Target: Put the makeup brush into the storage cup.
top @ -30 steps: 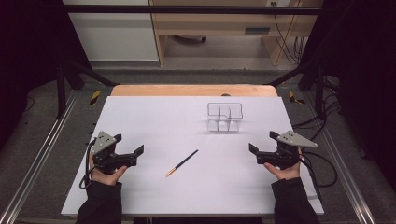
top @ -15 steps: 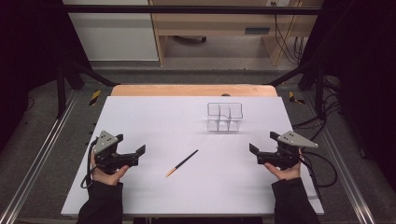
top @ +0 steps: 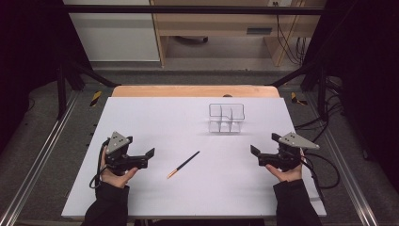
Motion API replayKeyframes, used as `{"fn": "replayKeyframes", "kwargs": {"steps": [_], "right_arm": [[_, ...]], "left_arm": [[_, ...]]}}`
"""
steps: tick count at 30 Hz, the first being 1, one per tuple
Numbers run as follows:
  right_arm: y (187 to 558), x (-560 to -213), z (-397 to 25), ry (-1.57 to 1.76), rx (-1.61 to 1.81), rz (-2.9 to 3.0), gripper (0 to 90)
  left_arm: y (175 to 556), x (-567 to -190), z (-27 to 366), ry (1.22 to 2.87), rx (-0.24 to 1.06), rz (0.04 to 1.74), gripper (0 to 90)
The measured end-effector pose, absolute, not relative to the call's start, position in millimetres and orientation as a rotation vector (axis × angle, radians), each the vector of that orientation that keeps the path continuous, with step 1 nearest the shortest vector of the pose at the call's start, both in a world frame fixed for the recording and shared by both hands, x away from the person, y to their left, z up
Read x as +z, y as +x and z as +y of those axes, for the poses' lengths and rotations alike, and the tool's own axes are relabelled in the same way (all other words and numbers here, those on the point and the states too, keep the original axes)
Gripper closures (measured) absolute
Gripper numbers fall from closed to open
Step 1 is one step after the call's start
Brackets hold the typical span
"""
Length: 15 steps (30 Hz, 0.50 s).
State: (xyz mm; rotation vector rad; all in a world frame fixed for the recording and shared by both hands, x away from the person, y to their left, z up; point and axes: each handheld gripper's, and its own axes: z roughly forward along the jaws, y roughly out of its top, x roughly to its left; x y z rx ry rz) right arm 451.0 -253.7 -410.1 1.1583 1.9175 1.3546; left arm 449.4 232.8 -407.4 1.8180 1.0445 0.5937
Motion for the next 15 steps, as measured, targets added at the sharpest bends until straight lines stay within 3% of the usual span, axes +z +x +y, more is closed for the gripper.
{"fn": "replayKeyframes", "kwargs": {"steps": [15], "right_arm": [[451,-412,-252,1.167,1.348,1.928,4.9]], "left_arm": [[457,-410,209,1.923,0.559,1.011,4.7]]}}
